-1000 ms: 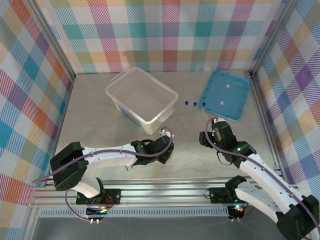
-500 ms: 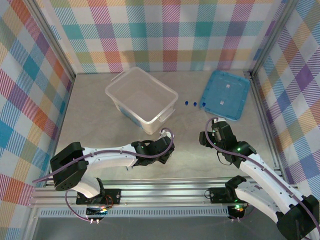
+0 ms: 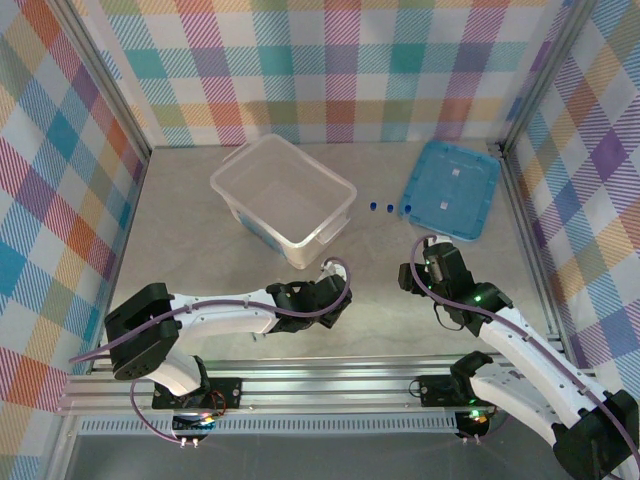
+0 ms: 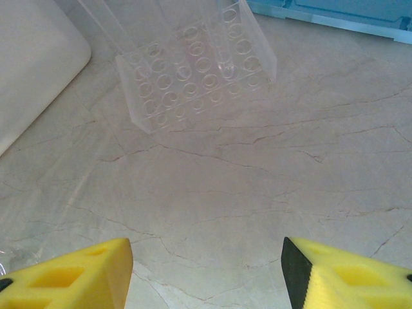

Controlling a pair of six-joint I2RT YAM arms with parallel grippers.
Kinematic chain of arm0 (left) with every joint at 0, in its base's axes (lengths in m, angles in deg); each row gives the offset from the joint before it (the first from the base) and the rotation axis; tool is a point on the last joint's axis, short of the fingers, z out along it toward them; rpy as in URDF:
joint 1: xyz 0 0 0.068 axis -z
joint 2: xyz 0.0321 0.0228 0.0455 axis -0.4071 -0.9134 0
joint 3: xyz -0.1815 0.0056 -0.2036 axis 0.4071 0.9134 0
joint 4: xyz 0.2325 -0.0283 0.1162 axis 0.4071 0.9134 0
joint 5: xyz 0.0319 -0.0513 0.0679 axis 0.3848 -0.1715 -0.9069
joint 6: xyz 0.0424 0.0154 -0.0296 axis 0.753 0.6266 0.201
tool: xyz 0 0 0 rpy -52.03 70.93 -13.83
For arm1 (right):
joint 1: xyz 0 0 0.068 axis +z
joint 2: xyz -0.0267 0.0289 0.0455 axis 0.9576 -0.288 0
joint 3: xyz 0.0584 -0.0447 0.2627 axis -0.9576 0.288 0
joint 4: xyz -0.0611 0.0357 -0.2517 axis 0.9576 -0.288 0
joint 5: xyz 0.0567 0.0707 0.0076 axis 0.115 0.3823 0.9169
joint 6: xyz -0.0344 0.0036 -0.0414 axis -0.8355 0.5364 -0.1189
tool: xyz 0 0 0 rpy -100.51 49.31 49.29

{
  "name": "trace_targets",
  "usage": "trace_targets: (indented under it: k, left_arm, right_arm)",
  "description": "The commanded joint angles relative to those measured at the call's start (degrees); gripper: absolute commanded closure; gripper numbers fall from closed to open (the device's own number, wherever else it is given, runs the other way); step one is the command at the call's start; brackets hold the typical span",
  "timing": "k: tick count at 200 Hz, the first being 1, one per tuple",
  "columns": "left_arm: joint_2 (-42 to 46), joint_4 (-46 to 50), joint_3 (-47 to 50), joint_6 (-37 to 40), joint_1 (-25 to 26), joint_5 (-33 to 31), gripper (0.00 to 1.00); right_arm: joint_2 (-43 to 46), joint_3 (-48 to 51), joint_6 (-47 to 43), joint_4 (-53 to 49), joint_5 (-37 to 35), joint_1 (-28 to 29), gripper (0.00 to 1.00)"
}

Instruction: Organize the chemistry lab equipment

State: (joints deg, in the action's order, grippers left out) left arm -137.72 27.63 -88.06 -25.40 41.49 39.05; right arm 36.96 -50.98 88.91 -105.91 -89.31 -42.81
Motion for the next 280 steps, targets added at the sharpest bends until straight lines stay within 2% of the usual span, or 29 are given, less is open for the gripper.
trace_targets:
  k: [1,71,162,280]
  left_arm:
    - [1.6,0.4,-0.3,-0.1,0.6,-1.5,0.49]
    - [4.4,1.7,0.2,0.1,0.7,-2.2,0.42]
    - [3.0,3.1,1.4,-1.2,1.4,-1.8,0.45]
    - [-0.1,1.0,0.1,-0.5,1.5,-1.9,0.56]
  right_arm:
    - [0.4,-0.7,-0.6,0.2,-0.1,0.4,0.36]
    - [1.9,0.0,-0.3,0.3,-0.1,0.4,0.35]
    - [2.3,-0.2,-0.2,-0.1,0.0,0.4,0.35]
    - [2.7,-0.4,-0.2,-0.4,-0.1,0.4,0.35]
